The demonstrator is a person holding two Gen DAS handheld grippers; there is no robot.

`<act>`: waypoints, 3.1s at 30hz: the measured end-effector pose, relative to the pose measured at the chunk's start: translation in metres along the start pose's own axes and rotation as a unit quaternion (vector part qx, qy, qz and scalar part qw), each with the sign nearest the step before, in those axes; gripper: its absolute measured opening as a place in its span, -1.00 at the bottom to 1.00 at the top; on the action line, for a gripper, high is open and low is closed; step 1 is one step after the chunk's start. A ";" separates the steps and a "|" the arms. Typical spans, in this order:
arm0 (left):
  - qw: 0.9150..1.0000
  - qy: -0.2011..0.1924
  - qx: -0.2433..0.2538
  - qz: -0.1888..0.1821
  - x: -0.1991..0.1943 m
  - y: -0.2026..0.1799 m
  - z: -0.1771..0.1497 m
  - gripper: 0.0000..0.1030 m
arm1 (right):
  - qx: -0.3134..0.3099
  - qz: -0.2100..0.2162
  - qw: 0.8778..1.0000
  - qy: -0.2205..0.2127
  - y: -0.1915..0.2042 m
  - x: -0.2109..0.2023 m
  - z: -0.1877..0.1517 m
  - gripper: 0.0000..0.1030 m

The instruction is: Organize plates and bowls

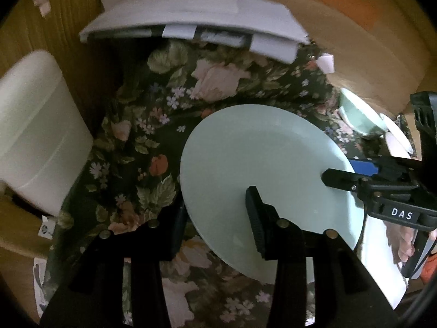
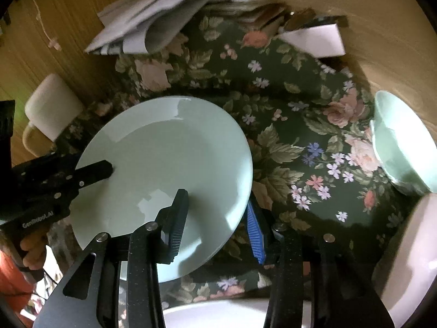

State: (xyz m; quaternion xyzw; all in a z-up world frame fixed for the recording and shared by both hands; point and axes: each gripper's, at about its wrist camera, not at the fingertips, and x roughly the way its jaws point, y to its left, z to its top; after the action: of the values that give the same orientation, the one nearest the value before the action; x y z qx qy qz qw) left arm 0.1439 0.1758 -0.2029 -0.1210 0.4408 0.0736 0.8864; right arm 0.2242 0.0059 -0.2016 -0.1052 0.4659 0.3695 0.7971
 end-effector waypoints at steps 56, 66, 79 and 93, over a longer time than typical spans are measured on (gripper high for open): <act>0.992 -0.049 0.080 -0.084 -0.108 -0.117 -0.076 -0.18 | 0.094 -0.033 0.987 -0.127 -0.025 -0.159 -0.135 -0.26; 0.992 -0.018 0.083 -0.094 -0.088 -0.129 -0.088 -0.18 | 0.115 -0.038 0.986 -0.112 -0.036 -0.154 -0.154 -0.26; 0.991 0.015 0.089 -0.094 -0.058 -0.139 -0.094 -0.18 | 0.144 -0.039 0.985 -0.091 -0.052 -0.139 -0.170 -0.26; 0.992 0.032 0.081 -0.088 -0.036 -0.139 -0.090 -0.18 | 0.145 -0.040 0.985 -0.084 -0.058 -0.128 -0.168 -0.26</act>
State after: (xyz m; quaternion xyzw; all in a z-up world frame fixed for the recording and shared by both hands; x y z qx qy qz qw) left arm 0.0865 0.0160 -0.2053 -0.0894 0.4615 -0.0448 0.8815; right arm 0.1149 -0.1845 -0.1983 0.0247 0.4413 0.2732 0.8544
